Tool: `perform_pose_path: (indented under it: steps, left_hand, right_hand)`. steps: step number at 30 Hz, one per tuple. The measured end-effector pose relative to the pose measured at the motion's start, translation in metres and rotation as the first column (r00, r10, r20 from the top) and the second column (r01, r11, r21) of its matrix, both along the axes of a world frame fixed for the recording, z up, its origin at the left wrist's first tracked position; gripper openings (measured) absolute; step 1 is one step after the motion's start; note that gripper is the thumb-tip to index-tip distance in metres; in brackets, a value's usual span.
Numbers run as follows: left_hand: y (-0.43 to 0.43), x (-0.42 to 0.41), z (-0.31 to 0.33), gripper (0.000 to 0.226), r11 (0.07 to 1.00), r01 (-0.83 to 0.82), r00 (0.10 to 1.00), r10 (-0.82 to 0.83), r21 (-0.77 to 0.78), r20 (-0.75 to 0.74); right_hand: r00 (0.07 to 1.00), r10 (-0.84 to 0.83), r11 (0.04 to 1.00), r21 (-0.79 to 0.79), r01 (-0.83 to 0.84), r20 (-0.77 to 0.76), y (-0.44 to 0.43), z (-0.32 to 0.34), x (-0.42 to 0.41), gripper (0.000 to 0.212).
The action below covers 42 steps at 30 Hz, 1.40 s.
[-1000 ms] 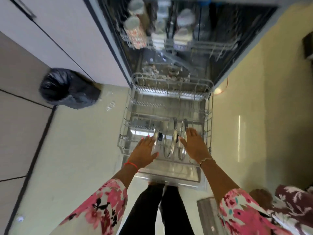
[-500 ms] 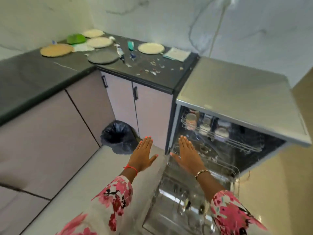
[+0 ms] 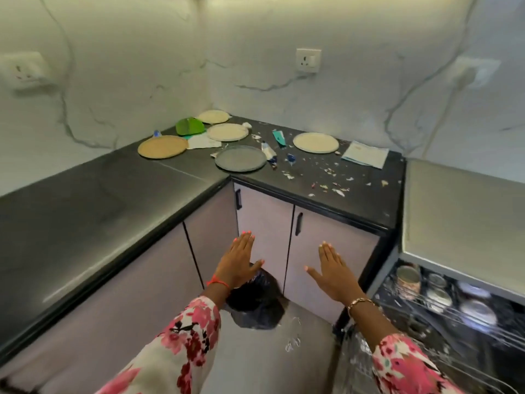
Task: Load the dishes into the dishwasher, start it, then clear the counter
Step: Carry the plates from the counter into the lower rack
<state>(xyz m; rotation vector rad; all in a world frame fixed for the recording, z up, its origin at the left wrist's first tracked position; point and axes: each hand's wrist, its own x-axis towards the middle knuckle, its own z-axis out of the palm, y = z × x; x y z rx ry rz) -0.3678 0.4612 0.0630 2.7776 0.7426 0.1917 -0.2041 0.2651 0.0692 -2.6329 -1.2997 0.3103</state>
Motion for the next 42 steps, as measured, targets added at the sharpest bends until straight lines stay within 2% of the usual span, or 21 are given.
perform_pose_path:
  steps: [6, 13, 17, 23, 27, 32, 35, 37, 40, 42]
  left_hand:
    - [0.101, 0.028, -0.001, 0.074, 0.997, -0.081, 0.997, 0.081, -0.010, -0.003]
    - [0.232, 0.090, -0.006, 0.076, 0.986, -0.169, 0.985, 0.169, 0.018, -0.032]
    - [0.296, 0.124, -0.007, 0.074, 0.969, -0.247, 0.969, 0.247, 0.012, -0.025]
    - [0.359, 0.147, -0.016, 0.074, 0.948, -0.317, 0.943, 0.315, -0.004, -0.111]
    - [0.374, 0.150, -0.028, 0.076, 0.946, -0.323, 0.943, 0.323, 0.022, -0.075]
    - [0.376, 0.149, -0.032, 0.077, 0.944, -0.329, 0.944, 0.329, 0.005, -0.023]
    - [0.377, 0.149, -0.034, 0.076, 0.943, -0.331, 0.944, 0.331, -0.022, 0.002]
    - [0.377, 0.149, -0.034, 0.076, 0.943, -0.333, 0.943, 0.333, -0.020, 0.007]
    - [0.378, 0.149, -0.034, 0.076, 0.943, -0.331, 0.943, 0.332, -0.021, 0.006]
    - [0.378, 0.149, -0.034, 0.076, 0.942, -0.334, 0.942, 0.335, -0.025, 0.009]
  right_hand:
    - [0.998, 0.054, 0.996, 0.064, -0.055, 0.013, 0.115, 0.003, 0.036, 0.080]
    - [0.996, 0.081, 0.991, 0.101, -0.086, 0.048, 0.268, 0.013, 0.120, 0.081]
    - [0.996, 0.062, 0.992, 0.111, -0.068, 0.060, 0.340, 0.018, 0.160, 0.072]
    - [0.997, -0.045, 0.992, 0.125, 0.037, 0.057, 0.420, 0.021, 0.201, 0.051]
    - [0.976, -0.189, 0.973, 0.110, 0.201, -0.109, 0.456, 0.021, 0.212, 0.050]
    - [0.854, -0.420, 0.879, 0.097, 0.467, -0.307, 0.484, 0.023, 0.217, 0.036]
    - [0.803, -0.466, 0.843, 0.091, 0.531, -0.371, 0.492, 0.023, 0.223, 0.029]
    - [0.730, -0.485, 0.795, 0.104, 0.598, -0.482, 0.496, 0.023, 0.230, 0.029]
    - [0.464, -0.451, 0.611, 0.115, 0.783, -0.763, 0.498, 0.026, 0.235, 0.035]
    - [0.242, -0.311, 0.482, 0.067, 0.873, -0.919, 0.497, 0.027, 0.233, 0.026]
